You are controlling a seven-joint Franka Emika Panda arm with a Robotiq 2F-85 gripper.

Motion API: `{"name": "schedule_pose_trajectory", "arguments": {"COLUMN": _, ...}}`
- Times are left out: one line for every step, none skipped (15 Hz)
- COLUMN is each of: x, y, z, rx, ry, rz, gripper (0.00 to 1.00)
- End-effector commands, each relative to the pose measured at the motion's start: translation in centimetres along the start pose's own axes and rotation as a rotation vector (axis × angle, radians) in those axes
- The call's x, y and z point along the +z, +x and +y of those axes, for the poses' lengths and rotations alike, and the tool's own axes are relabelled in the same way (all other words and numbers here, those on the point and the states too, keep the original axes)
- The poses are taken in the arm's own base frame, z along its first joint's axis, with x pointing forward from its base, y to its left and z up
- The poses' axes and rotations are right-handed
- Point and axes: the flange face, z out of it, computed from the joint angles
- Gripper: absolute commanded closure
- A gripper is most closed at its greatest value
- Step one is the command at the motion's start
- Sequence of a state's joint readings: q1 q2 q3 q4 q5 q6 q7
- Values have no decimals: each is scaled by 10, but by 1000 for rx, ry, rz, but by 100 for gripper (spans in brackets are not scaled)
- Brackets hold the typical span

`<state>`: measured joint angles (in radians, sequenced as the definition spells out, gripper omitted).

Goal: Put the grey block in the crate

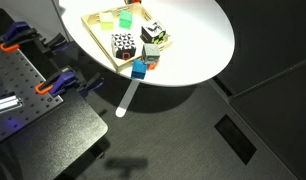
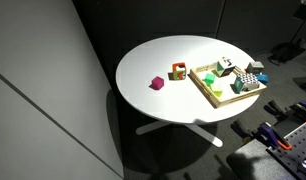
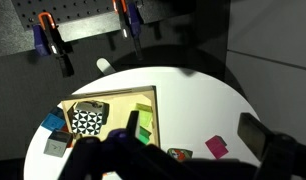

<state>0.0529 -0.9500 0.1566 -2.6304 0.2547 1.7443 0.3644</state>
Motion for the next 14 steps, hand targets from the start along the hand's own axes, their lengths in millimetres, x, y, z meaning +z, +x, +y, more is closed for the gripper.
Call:
{"name": "schedule_pose_trajectory", "arguments": {"x": -10, "y": 20, "z": 10, "rx": 35, "ry": 6, "rz": 36, "gripper": 0}}
{"name": "schedule_pose_trajectory", "arguments": {"x": -12, "y": 25, "z": 13, "rx": 48, "ry": 10, "rz": 49, "gripper": 0}}
{"name": "schedule_pose_trajectory", "arguments": {"x": -12, "y": 31, "z": 16, "rx": 56, "ry": 10, "rz": 57, "gripper": 0}}
{"name": "schedule_pose_trajectory", "arguments": {"x": -12, "y": 35, "z": 18, "rx": 62, "ry": 10, "rz": 65, "gripper": 0}}
{"name": "schedule_pose_trajectory", "arguments": {"x": -11, "y": 41, "z": 21, "rx": 68, "ry": 8, "rz": 69, "gripper": 0}}
{"name": "schedule_pose_trajectory", "arguments": {"x": -8, "y": 46, "z": 24, "rx": 74, "ry": 5, "rz": 70, "gripper": 0}}
{"name": "schedule_pose_trajectory", "arguments": {"x": -5, "y": 52, "z": 27, "rx": 83, "ry": -1, "rz": 69, "gripper": 0}}
{"name": "schedule_pose_trajectory", "arguments": {"x": -1, "y": 57, "z": 30, "rx": 89, "ry": -7, "rz": 70, "gripper": 0}}
{"name": "schedule_pose_trajectory", "arguments": {"x": 4, "y": 63, "z": 35, "rx": 97, "ry": -18, "rz": 73, "gripper": 0}}
{"name": "schedule_pose_trajectory", "arguments": {"x": 8, "y": 69, "z": 39, "rx": 106, "ry": -26, "rz": 72, "gripper": 0}}
{"name": "schedule_pose_trajectory", "arguments": {"x": 13, "y": 76, "z": 45, "rx": 115, "ry": -34, "rz": 75, "gripper": 0}}
{"name": "schedule_pose_trajectory", "arguments": {"x": 17, "y": 82, "z": 50, "rx": 126, "ry": -43, "rz": 74, "gripper": 0}}
{"name": "schedule_pose_trajectory", "arguments": {"x": 23, "y": 88, "z": 57, "rx": 138, "ry": -51, "rz": 76, "gripper": 0}}
{"name": "schedule_pose_trajectory", "arguments": {"x": 29, "y": 95, "z": 64, "rx": 153, "ry": -60, "rz": 75, "gripper": 0}}
